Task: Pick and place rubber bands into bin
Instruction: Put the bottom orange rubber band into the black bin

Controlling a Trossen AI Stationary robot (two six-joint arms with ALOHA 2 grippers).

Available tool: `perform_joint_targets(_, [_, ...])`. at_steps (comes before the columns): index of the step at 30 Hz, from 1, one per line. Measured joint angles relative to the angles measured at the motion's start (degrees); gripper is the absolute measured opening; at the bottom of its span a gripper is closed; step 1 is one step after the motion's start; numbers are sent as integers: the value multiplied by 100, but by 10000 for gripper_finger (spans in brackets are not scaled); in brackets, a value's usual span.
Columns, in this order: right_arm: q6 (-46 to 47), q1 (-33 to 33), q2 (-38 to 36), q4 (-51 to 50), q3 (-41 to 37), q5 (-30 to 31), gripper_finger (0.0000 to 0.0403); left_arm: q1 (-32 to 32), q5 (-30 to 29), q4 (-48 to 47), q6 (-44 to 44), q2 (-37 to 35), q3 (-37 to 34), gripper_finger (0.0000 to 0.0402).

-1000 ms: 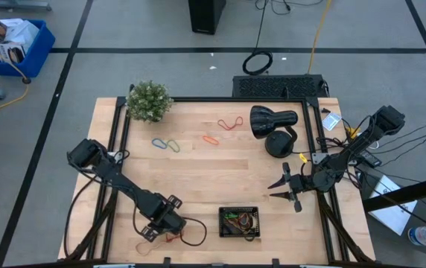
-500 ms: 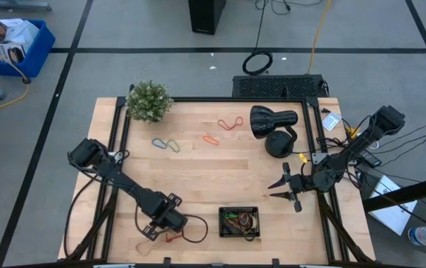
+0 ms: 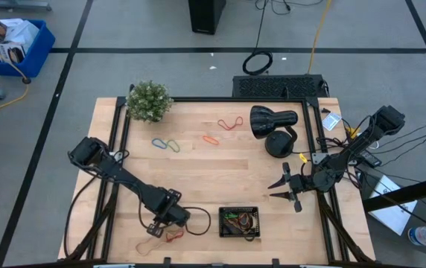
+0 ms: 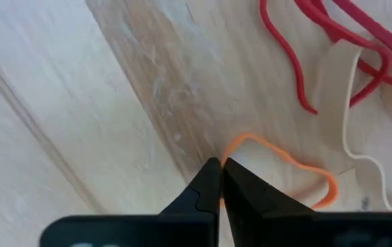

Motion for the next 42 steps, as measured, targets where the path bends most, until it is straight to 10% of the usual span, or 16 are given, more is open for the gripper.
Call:
perform_joint_targets(24, [4,0,-2,126,1,-22,116,839,-49,1891,765,-238,1821,3])
perform_joint_targets(42, [4,0,2,140,0,-24,116,1068,-1255,4462,1791,521,1886,3])
